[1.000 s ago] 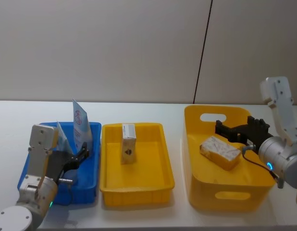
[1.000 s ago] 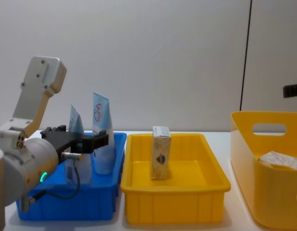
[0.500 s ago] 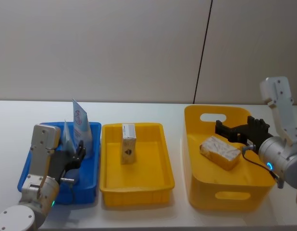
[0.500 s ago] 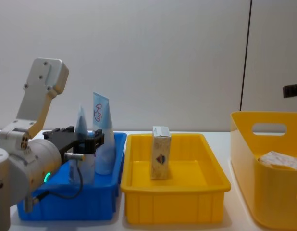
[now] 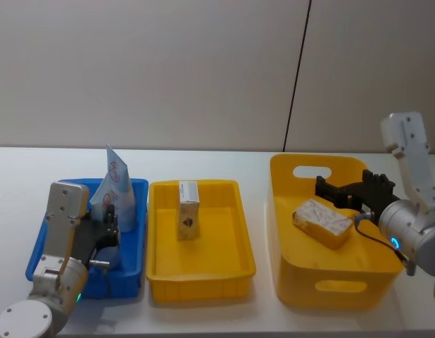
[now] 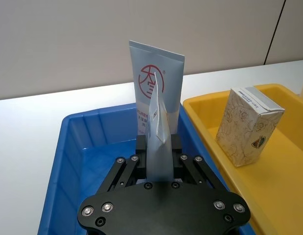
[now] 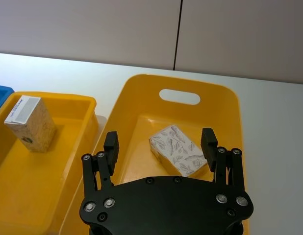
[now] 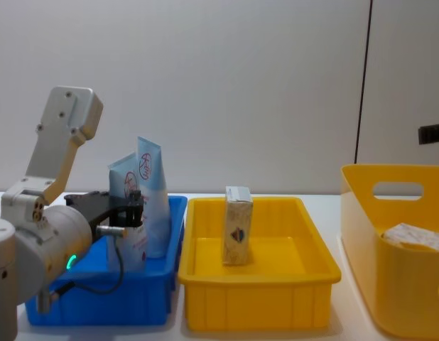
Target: Bimanual collaborative sorting of washing and personal care products
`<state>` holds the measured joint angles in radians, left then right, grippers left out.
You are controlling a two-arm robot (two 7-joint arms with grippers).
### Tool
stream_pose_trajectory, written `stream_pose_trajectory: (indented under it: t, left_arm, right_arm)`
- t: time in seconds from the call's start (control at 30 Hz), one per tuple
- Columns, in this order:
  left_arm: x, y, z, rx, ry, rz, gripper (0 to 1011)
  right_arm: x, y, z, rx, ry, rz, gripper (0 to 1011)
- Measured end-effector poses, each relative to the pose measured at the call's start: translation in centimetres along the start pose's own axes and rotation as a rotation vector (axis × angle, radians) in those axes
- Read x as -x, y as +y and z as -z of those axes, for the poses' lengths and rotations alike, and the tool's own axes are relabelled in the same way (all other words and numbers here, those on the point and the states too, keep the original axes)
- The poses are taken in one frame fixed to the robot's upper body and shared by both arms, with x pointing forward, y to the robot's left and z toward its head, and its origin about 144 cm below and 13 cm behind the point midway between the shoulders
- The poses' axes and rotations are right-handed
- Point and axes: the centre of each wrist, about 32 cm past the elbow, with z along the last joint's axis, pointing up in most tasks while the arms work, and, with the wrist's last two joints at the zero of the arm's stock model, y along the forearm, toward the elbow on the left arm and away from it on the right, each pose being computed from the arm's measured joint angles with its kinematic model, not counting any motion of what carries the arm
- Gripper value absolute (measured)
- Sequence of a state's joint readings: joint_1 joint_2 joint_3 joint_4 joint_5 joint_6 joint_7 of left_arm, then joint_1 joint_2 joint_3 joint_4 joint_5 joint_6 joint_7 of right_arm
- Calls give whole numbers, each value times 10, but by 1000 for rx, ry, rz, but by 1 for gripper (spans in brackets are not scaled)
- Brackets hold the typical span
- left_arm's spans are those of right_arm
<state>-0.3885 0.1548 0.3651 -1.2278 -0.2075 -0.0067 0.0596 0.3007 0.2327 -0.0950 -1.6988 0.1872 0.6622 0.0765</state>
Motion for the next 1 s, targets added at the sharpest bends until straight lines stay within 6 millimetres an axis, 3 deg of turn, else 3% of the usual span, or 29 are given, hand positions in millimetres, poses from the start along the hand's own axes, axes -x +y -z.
stream_pose_trajectory:
  t: [0.37,1.0]
  left_arm:
    - [0,0,0,0,0,0,219]
    - [0,-1,0,0,1,0,218]
  right_arm:
    - [0,0,0,0,0,0,1004]
    - [0,0,0,0,0,0,1004]
